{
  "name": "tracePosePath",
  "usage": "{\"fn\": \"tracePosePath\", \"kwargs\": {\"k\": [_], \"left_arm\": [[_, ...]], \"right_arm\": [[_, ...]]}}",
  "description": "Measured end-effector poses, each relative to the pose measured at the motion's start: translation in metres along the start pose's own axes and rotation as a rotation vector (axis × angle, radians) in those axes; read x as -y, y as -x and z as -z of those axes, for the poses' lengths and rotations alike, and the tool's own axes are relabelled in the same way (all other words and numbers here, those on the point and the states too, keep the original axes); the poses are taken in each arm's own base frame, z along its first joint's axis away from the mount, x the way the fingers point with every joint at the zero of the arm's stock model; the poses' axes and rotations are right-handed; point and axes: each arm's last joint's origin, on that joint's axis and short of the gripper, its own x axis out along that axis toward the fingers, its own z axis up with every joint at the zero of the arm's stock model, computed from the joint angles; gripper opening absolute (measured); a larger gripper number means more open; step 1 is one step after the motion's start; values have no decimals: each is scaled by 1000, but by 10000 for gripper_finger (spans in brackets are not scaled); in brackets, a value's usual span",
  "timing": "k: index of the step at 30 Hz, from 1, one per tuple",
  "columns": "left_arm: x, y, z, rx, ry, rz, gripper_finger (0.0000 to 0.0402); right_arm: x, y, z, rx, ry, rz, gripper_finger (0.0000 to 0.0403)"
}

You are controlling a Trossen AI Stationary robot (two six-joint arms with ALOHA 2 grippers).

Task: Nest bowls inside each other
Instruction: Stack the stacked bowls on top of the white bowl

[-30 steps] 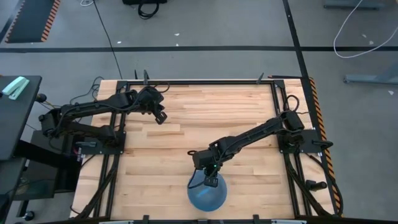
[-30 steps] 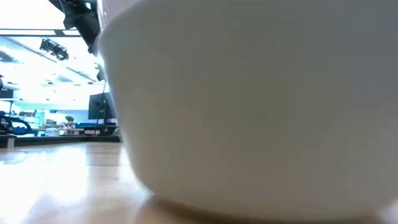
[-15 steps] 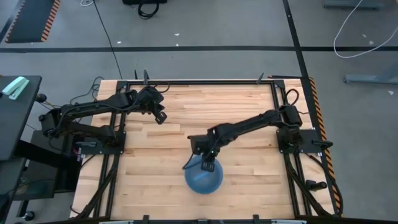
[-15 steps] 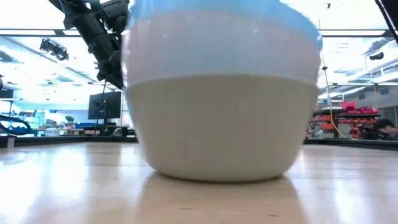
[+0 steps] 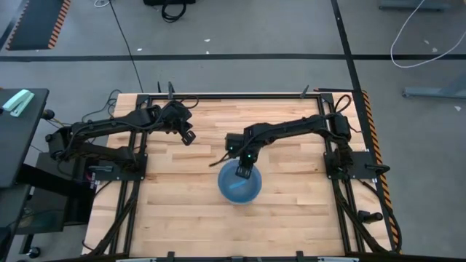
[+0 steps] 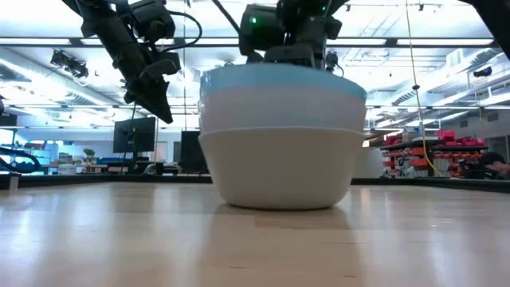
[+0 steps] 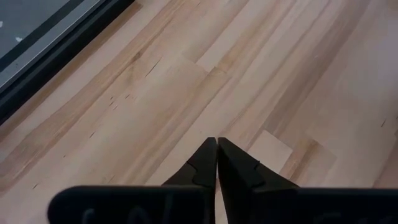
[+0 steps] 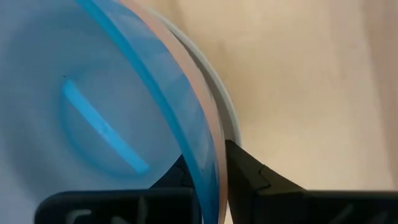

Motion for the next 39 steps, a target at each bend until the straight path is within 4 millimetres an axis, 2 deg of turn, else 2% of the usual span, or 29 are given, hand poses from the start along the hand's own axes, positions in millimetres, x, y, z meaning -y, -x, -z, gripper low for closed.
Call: {"fn": "tracePosePath", "kwargs": {"k": [7,11,18,25,28,32,39], "left_arm": [[0,0,0,0,0,-1,29],[0,0,0,0,0,0,23],[0,0,0,0,0,0,18],[0,0,0,0,1,-1,29],[0,0,0,0,1,-1,30],[0,0,0,0,1,-1,23],[0,0,0,0,1,0,17]], "right_arm": [[25,5,-4,-28,-57,20,41],[31,6,-3,-41,-76,31,38],[31,5,-3,-45,-94,26,39],[32,4,-3,-58,-157,30,131],[30,9,-4,-59,-153,59,156],[23,22,-9,-25,-126,120,163],[3,46,-16,31,-76,119,159]]}}
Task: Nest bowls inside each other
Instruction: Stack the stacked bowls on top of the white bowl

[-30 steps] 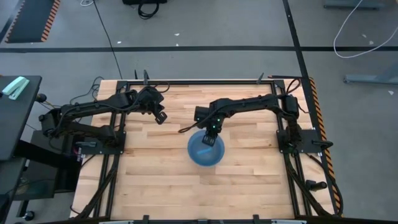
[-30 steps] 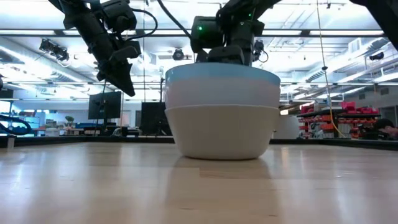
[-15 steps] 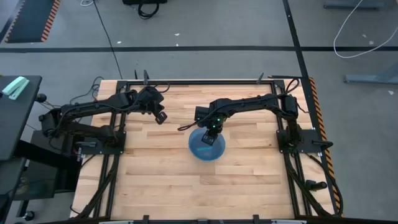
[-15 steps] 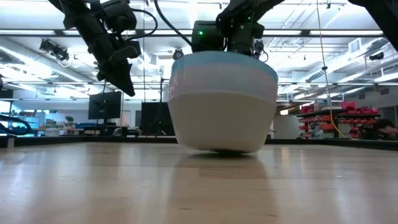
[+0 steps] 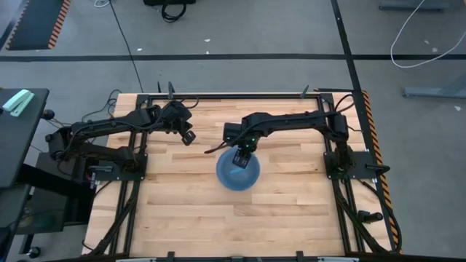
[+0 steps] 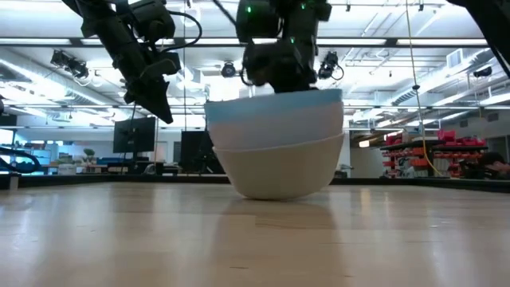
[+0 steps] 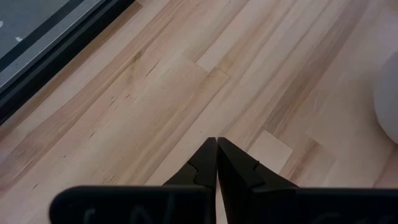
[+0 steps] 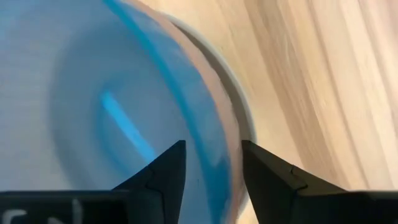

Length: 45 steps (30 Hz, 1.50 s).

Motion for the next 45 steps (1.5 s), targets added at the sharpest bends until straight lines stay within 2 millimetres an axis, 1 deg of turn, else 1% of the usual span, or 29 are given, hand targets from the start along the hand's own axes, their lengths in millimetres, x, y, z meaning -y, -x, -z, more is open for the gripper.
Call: {"fn": "tracePosePath", "kwargs": {"k": [3,7,12,18,27,31,33,36,38,40,42,45], "left_arm": [[0,0,0,0,4,0,23],[0,0,0,0,10,0,29],[0,0,0,0,11,0,26],[0,0,0,-3,10,0,16],[0,0,1,-14,8,-3,29],[0,0,1,-14,9,-3,32],[0,0,1,-14,8,-3,31],[0,0,1,-14,8,-3,27],[0,0,1,-14,8,-3,24],[0,0,1,-13,9,-3,20],[1,0,1,-9,7,1,18],[6,-2,-4,37,-1,21,20]], "right_arm": [[-3,6,0,14,8,21,159],[-2,9,1,5,-11,42,159],[2,9,1,1,-25,81,159],[6,10,0,-1,-34,84,159],[15,11,1,-22,-47,134,159],[17,21,2,-41,-42,161,159],[15,28,2,-32,-33,176,158],[9,47,3,-7,-15,224,153],[3,59,1,44,-2,225,149],[-7,66,2,74,28,212,146],[-19,69,6,88,69,206,143],[-38,64,15,91,137,246,129]]}}
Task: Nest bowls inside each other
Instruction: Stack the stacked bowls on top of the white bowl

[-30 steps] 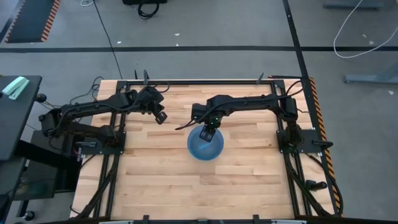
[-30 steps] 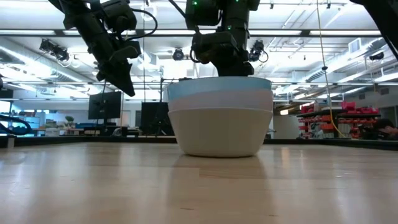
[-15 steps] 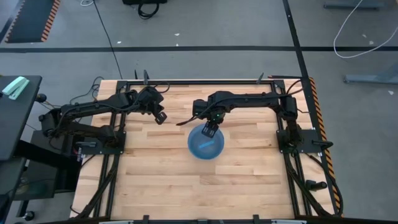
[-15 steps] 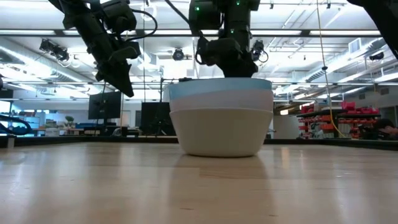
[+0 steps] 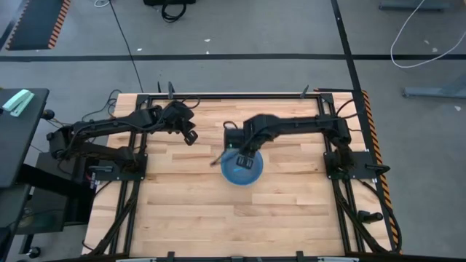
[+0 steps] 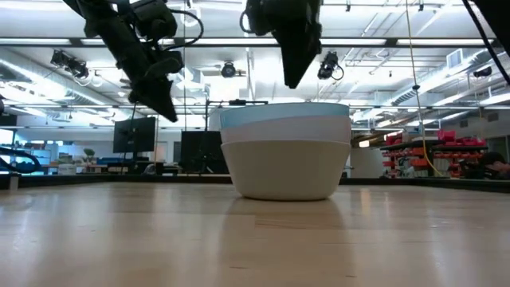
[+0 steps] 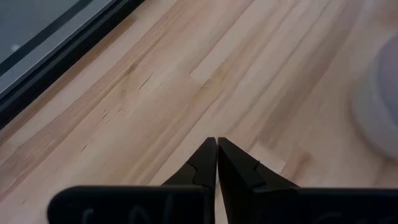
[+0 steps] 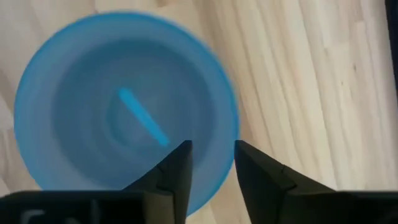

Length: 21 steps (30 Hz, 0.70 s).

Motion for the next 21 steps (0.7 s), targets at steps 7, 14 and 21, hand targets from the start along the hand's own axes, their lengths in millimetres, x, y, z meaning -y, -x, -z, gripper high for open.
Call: {"fn": "tracePosePath", "kwargs": {"k": [7,14,21], "left_arm": [[23,-8,-14,139,-60,174,20],[39,-4,-17,202,-130,270,9],[48,-2,-13,188,-157,301,27]], "right_arm": [[-31,1,13,38,106,92,31],[-39,-7,19,46,122,148,7],[-34,-26,27,125,100,119,3]]}}
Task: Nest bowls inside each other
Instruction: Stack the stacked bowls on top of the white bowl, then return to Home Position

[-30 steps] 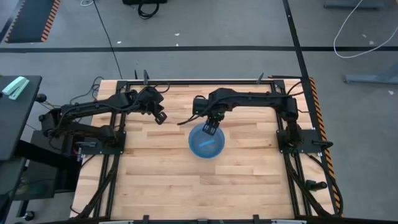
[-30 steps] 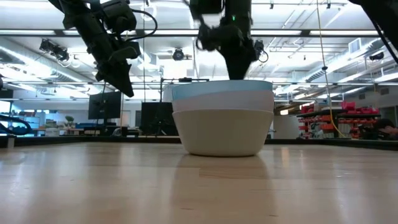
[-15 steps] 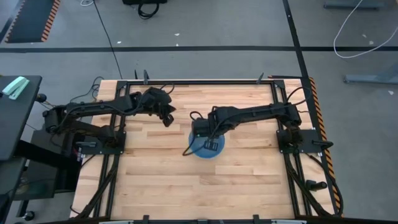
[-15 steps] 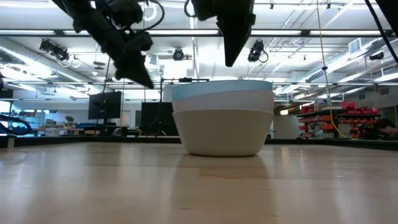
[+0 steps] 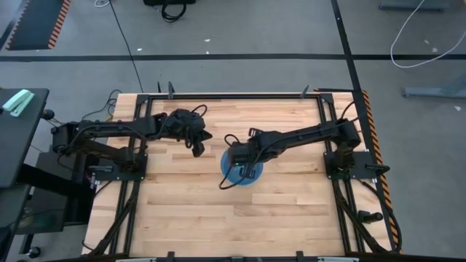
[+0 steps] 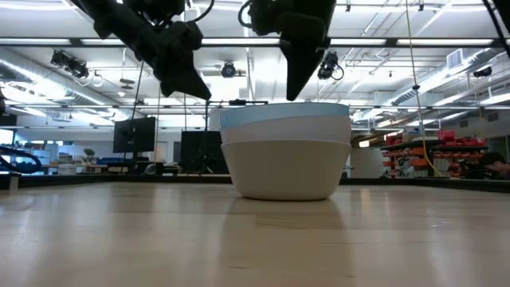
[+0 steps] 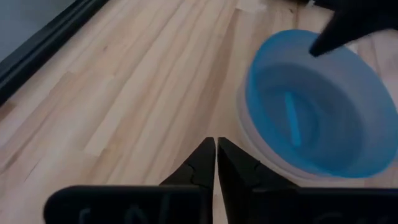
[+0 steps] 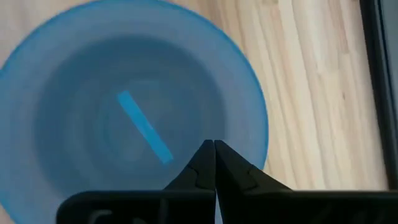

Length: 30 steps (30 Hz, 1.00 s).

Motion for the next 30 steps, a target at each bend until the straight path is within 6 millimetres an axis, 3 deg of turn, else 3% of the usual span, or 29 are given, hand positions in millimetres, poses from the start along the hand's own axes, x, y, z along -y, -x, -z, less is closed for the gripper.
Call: {"fn": "tracePosePath", "kwargs": {"k": [8,15,22,26,30], "left_arm": [[2,0,0,3,6,6,13],[2,0,0,5,20,6,18],[2,0,0,4,34,6,30],[2,0,0,4,34,6,20],[2,0,-1,10,34,8,11]], "right_arm": [[31,-18,24,88,-100,-25,2],[40,-32,36,179,-129,-92,1],[49,-49,46,140,-143,-82,0],[49,-49,46,148,-145,-83,0],[46,-33,45,223,-148,-109,0]]}}
